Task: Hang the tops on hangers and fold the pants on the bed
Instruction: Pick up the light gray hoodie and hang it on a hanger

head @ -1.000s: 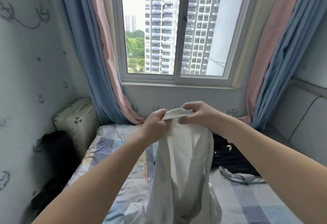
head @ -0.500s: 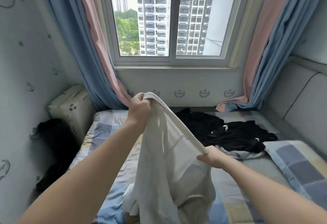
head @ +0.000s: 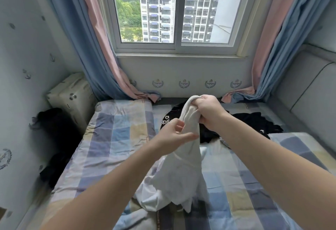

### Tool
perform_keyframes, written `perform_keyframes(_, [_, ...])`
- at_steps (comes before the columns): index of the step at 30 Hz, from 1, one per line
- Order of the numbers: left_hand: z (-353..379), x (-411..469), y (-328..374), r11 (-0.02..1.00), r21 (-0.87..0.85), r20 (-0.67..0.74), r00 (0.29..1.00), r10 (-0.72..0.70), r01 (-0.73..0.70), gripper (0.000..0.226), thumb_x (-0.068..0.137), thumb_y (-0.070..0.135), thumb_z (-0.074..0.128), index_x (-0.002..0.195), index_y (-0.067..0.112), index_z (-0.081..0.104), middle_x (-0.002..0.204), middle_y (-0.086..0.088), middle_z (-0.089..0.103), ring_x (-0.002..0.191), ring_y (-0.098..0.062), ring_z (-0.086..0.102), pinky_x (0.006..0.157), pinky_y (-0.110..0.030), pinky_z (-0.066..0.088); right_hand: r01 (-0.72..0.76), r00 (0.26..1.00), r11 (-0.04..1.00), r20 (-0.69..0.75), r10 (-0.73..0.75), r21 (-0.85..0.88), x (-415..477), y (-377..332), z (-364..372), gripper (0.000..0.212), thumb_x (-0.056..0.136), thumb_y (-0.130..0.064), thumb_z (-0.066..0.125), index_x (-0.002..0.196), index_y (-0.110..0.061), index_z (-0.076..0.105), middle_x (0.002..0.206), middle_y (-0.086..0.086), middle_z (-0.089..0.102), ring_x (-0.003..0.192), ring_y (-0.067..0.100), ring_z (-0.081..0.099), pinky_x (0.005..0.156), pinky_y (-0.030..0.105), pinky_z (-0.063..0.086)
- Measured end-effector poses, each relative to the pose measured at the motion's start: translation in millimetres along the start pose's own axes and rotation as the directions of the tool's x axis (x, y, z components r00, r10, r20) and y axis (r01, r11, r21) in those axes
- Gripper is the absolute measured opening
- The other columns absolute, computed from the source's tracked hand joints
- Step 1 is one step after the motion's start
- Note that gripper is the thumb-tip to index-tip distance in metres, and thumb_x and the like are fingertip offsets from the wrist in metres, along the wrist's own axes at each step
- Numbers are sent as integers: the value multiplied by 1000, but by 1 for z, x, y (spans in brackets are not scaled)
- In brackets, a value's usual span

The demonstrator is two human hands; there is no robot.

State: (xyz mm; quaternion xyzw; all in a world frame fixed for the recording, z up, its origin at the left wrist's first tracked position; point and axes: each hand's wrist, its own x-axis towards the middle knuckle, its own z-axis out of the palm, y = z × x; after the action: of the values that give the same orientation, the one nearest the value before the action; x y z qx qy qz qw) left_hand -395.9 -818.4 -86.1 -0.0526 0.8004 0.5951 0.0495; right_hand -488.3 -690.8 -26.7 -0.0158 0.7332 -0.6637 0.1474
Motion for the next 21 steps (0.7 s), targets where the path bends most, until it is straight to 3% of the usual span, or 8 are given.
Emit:
perform_keyframes(2, [7, -2, -7, 997, 77, -75, 997, 22, -17, 42, 74, 42, 82, 104, 21, 61, 98, -1, 71, 88, -15, 70, 73, -32, 56, 15, 1000, 996, 13, -16, 90, -2, -7, 3, 18, 96, -2, 50, 81, -11, 56, 74, 11, 58, 66, 23, 62, 61, 35, 56])
perform_keyframes(4, [7, -1, -15, 989, 142, -109, 993, 54, -38, 21, 86, 32, 75, 94, 15, 64, 86, -1, 70, 76, -17, 64, 72, -38, 52, 39, 999, 990, -6, -38, 136, -2, -14, 1, 12, 94, -4, 55, 84, -10, 57, 75, 10, 59, 65, 22, 63, 61, 36, 57])
perform_keyframes(7, [-1, -1, -18, 992, 86, -95, 991, 99, -91, 32, 96, 34, 60, 75, 10, 58, 67, 2, 52, 61, -15, 45, 61, -33, 37, 53, 997, 982, -70, -41, 180, 1, -19, -10, 6, 93, -4, 59, 90, -8, 62, 79, 10, 65, 62, 18, 67, 57, 35, 59])
perform_keyframes(10, [-15, 0, -11, 993, 32, -171, 978, 119, -115, 35, 99, 38, 54, 68, 23, 64, 58, 12, 49, 53, -9, 42, 51, -24, 34, -5, 997, 954, -76, 30, 301, 5, -12, -32, 12, 96, -3, 59, 108, -7, 59, 99, 15, 70, 81, 25, 72, 62, 39, 60])
perform_keyframes(12, [-24, 0, -4, 984, -156, -199, 978, 58, -90, 35, 99, 38, 54, 69, 34, 71, 62, 10, 57, 56, -9, 50, 53, -23, 41, -42, 996, 930, -54, 66, 366, 5, -4, -46, 19, 98, -8, 58, 116, -13, 53, 113, 12, 70, 104, 29, 69, 74, 44, 59])
perform_keyframes(14, [-29, 2, 0, 945, -324, -187, 982, -31, -32, 32, 100, 39, 56, 75, 34, 76, 75, 1, 68, 68, -16, 62, 66, -32, 52, -70, 998, 955, 8, 70, 290, -3, 7, -54, 15, 99, -15, 59, 114, -16, 57, 120, 9, 69, 112, 29, 66, 80, 43, 56])
perform_keyframes(16, [-29, 4, 2, 903, -430, -179, 980, -89, 4, 35, 102, 40, 56, 73, 33, 75, 75, 0, 71, 69, -16, 67, 68, -33, 56, -62, 990, 990, 135, 44, 127, -17, 21, -57, 10, 98, -20, 60, 108, -16, 62, 118, 9, 72, 105, 28, 70, 84, 41, 57])
perform_keyframes(21, [-17, 2, 3, 763, -647, -152, 977, -147, 14, 24, 104, 35, 52, 96, 17, 64, 86, -9, 70, 79, -21, 69, 72, -38, 60, 136, 913, 964, 406, -32, -228, -58, 74, -34, 32, 85, -32, 78, 110, -18, 65, 103, -3, 76, 95, 11, 73, 76, 24, 58])
